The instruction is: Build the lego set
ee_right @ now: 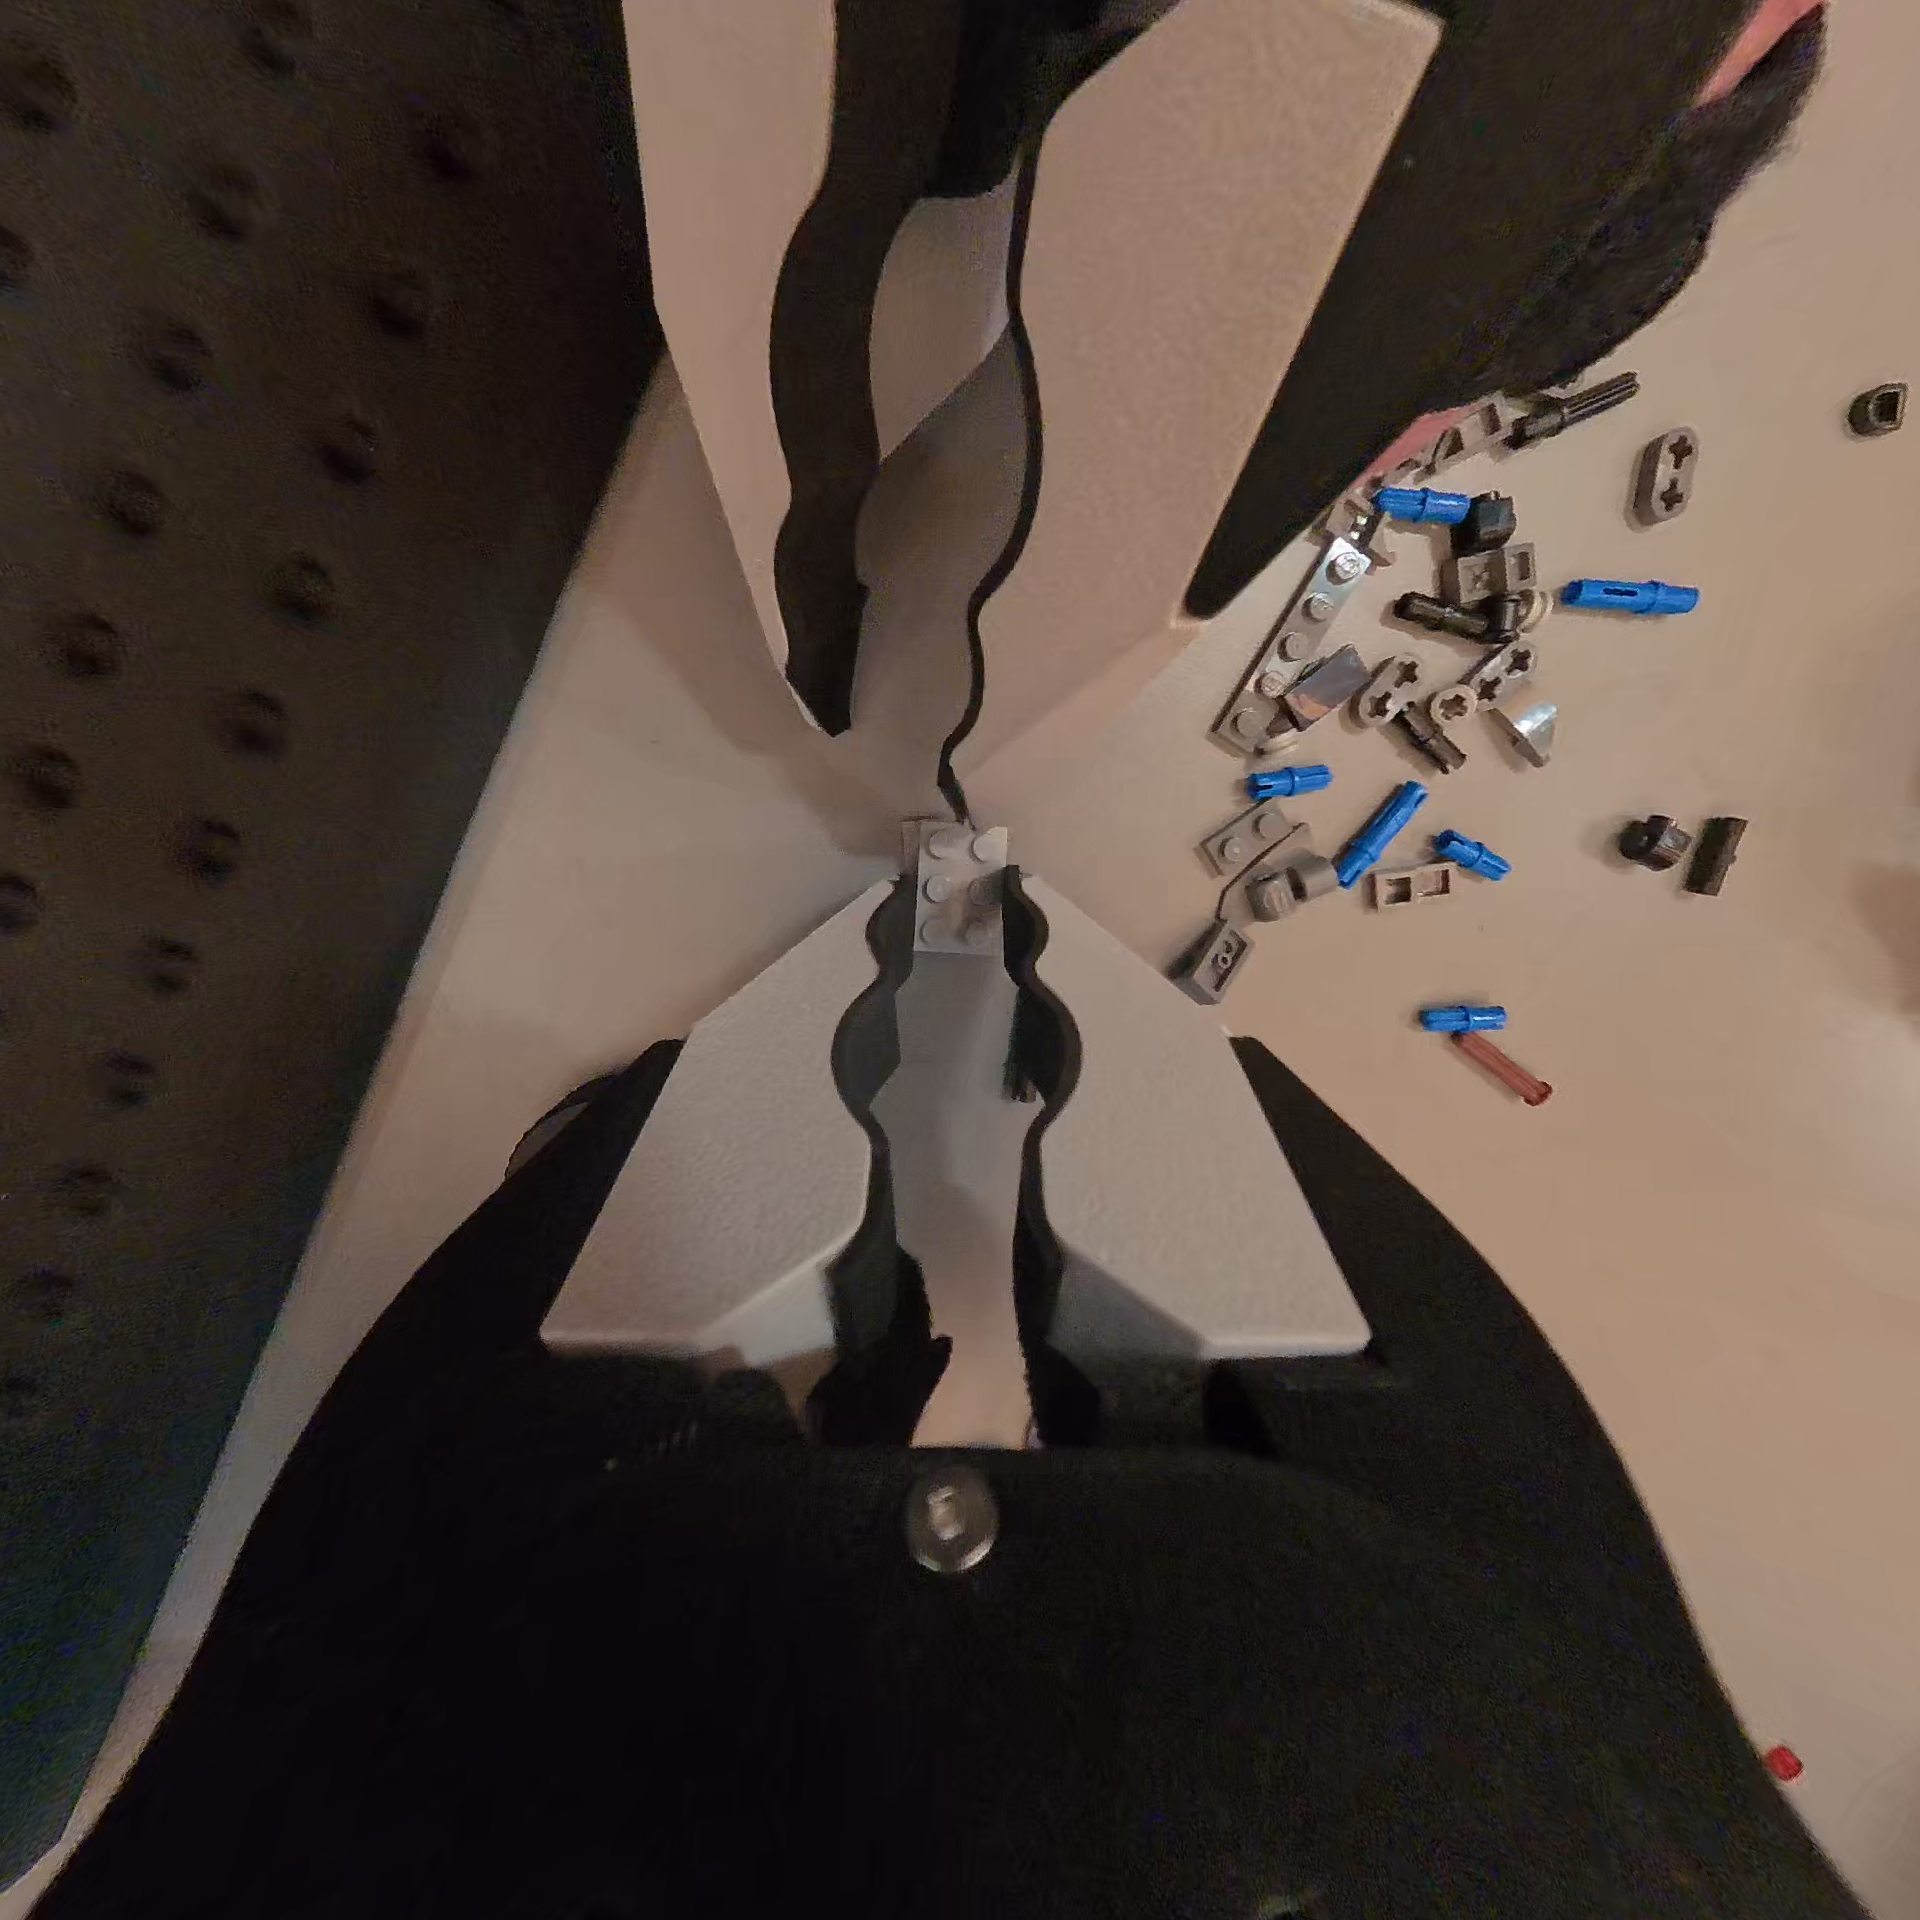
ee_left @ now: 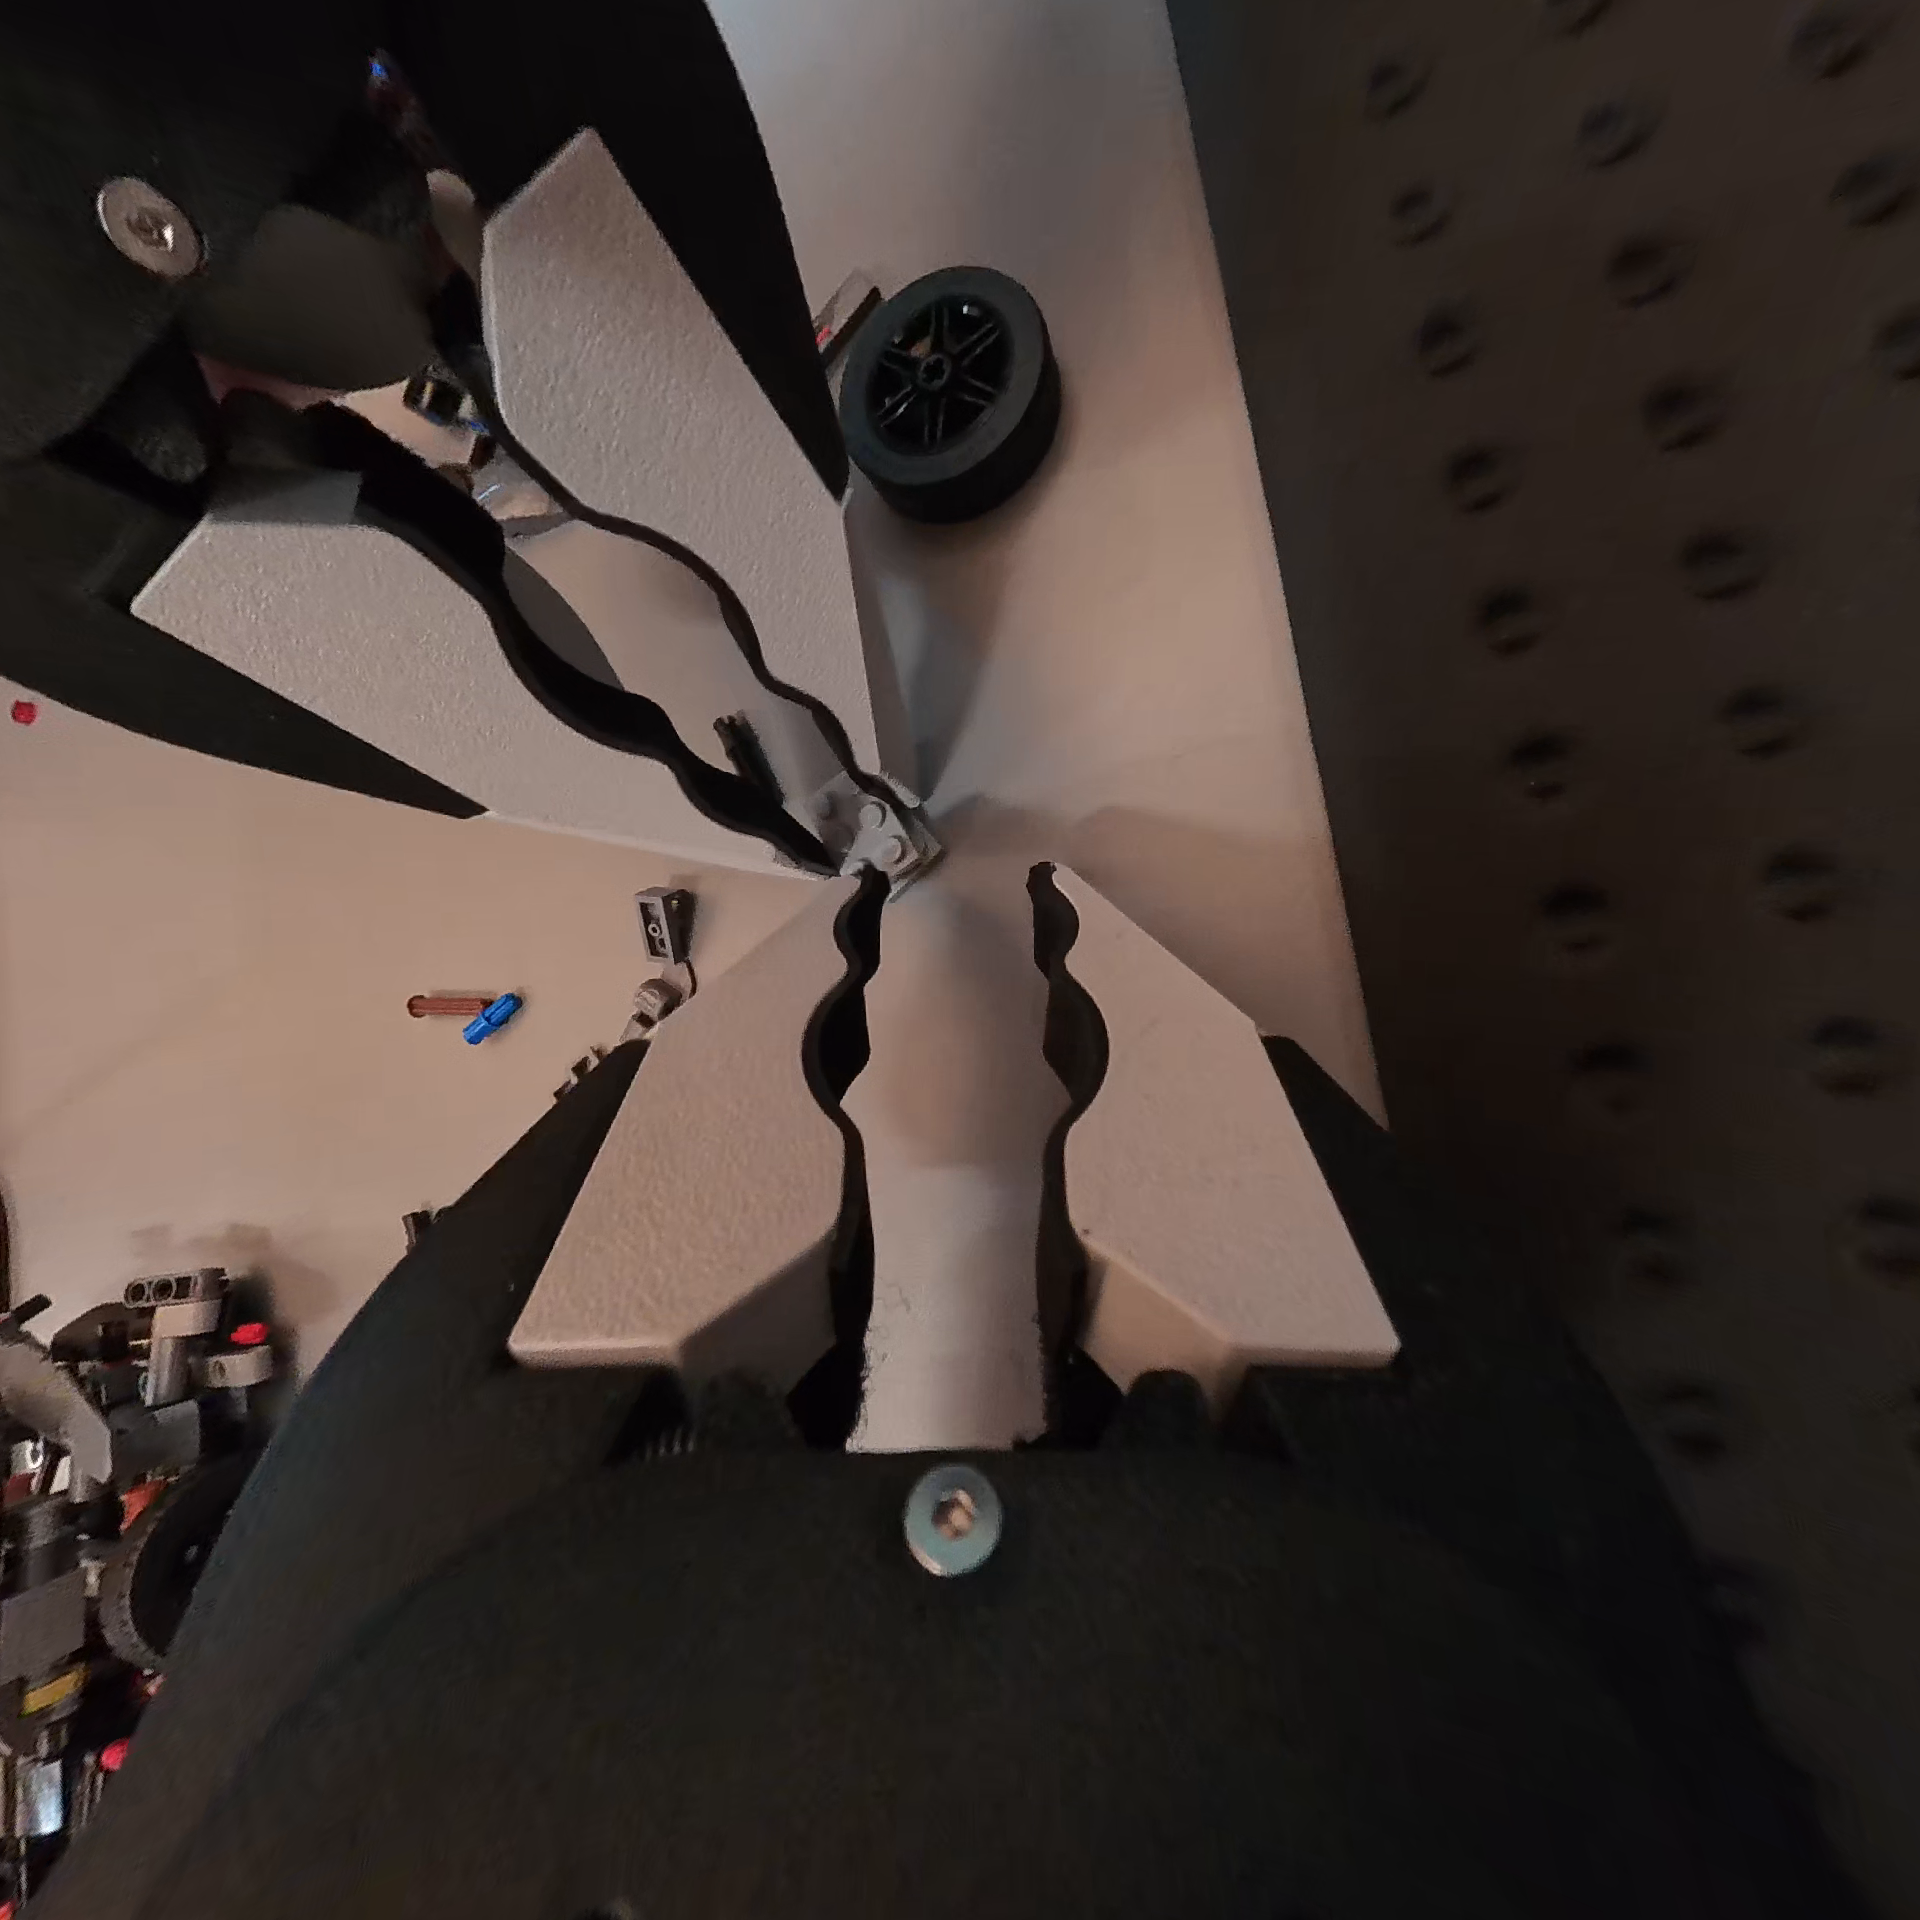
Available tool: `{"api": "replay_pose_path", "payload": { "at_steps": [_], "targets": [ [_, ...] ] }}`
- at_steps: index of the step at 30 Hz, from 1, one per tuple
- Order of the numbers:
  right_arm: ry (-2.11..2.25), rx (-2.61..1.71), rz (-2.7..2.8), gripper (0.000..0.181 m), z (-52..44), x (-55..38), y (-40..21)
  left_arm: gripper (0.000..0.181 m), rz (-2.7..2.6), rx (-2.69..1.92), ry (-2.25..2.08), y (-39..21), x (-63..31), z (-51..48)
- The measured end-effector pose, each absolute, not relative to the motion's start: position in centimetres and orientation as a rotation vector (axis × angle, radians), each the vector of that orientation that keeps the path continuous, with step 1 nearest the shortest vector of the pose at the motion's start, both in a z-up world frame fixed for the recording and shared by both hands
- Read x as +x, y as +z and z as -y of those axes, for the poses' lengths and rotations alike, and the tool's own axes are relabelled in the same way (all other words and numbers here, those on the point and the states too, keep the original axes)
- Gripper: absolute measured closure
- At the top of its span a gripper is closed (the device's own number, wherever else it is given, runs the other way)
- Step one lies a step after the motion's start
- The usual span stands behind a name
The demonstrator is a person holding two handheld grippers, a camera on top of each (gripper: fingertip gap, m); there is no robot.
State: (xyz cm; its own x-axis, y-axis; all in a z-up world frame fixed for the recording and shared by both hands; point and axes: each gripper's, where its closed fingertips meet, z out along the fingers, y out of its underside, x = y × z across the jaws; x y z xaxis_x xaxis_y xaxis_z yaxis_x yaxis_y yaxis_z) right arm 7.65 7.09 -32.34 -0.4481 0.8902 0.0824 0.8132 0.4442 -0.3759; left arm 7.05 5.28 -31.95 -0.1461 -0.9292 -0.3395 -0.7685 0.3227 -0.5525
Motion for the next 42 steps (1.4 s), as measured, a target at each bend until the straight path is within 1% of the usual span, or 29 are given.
{"api": "replay_pose_path", "payload": {
  "at_steps": [10, 20, 31, 33, 36, 42],
  "targets": [
    [0.441, -1.466, 2.443, 0.165, -6.8, 7.7, -32.3, 0.155, -1.976, -1.481, -0.33, -32.1, 7.4, -5.0],
    [0.444, -1.448, 2.442, 0.168, -6.8, 7.7, -32.1, 0.158, -1.98, -1.469, -0.316, -32.2, 7.5, -4.9],
    [0.413, -1.505, 2.402, 0.161, -7.9, 8.2, -31.7, 0.157, -1.982, -1.472, -0.294, -32.1, 7.6, -5.3],
    [0.422, -1.507, 2.393, 0.163, -8.0, 8.2, -31.6, 0.156, -1.988, -1.474, -0.297, -32.1, 7.6, -5.3],
    [0.425, -1.515, 2.383, 0.173, -8.2, 8.2, -31.5, 0.155, -1.993, -1.468, -0.298, -32.1, 7.6, -5.4],
    [0.491, -1.53, 2.398, 0.181, -7.5, 8.2, -31.6, 0.154, -1.989, -1.469, -0.299, -32.1, 7.7, -5.7]
  ]
}}
